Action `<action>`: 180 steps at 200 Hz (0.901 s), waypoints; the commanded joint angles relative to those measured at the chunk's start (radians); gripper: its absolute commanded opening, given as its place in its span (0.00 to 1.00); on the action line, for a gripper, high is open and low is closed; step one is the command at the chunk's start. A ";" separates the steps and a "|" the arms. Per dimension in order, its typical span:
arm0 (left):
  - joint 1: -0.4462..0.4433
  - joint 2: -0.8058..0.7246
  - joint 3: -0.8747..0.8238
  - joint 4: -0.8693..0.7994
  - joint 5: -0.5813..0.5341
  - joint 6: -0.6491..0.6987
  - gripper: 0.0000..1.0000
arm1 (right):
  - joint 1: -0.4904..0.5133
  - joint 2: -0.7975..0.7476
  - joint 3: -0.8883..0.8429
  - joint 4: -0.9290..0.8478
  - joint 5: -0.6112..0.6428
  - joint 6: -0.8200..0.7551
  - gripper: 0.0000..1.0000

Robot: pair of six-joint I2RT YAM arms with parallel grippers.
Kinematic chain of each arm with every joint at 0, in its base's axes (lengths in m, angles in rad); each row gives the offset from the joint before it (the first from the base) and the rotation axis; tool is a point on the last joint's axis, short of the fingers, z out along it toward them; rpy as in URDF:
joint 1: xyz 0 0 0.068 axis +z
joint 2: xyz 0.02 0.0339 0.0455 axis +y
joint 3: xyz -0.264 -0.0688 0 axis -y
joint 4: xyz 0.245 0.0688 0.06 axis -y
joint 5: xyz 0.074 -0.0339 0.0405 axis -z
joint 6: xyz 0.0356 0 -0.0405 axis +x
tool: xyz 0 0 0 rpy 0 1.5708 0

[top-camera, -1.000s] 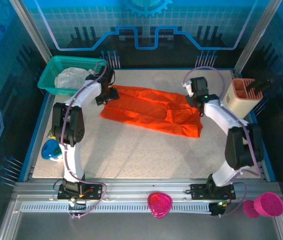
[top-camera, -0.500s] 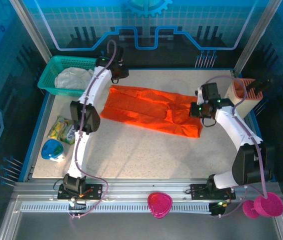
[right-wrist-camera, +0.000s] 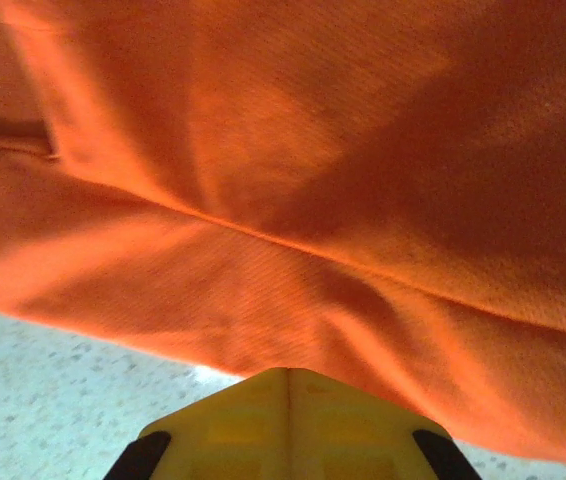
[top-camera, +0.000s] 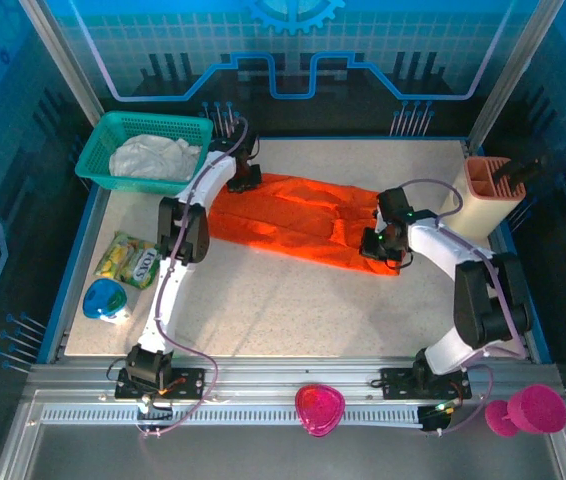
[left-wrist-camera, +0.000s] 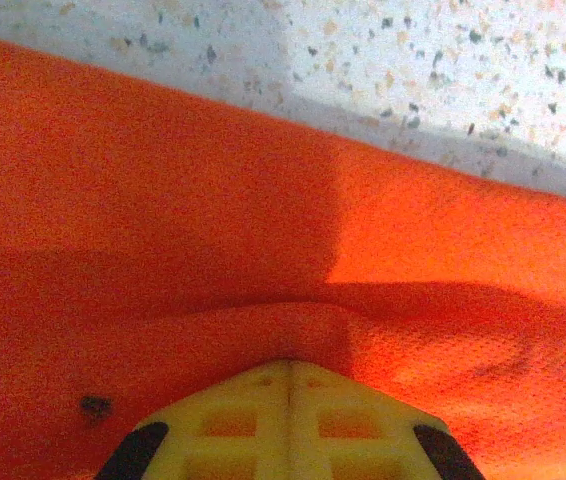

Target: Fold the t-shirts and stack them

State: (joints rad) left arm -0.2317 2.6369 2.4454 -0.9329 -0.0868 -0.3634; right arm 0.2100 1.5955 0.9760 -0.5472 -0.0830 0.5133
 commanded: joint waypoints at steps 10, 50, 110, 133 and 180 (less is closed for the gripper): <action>-0.029 -0.098 -0.190 0.036 -0.041 -0.001 0.05 | -0.041 0.101 0.046 0.018 0.048 -0.002 0.00; -0.032 -0.185 -0.363 0.066 -0.099 -0.028 0.04 | -0.084 0.267 0.161 -0.012 0.040 -0.053 0.00; -0.056 -0.378 -0.697 0.143 -0.102 -0.088 0.03 | -0.125 0.480 0.437 -0.123 0.065 -0.141 0.00; -0.070 -0.471 -0.859 0.190 -0.087 -0.124 0.02 | -0.141 0.570 0.593 -0.188 0.083 -0.189 0.00; -0.151 -0.628 -1.123 0.247 -0.051 -0.224 0.02 | -0.146 0.783 0.944 -0.322 0.040 -0.289 0.00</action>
State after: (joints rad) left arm -0.3305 2.0464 1.4311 -0.6662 -0.1806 -0.5049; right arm 0.0746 2.2631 1.7859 -0.7433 -0.0338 0.2955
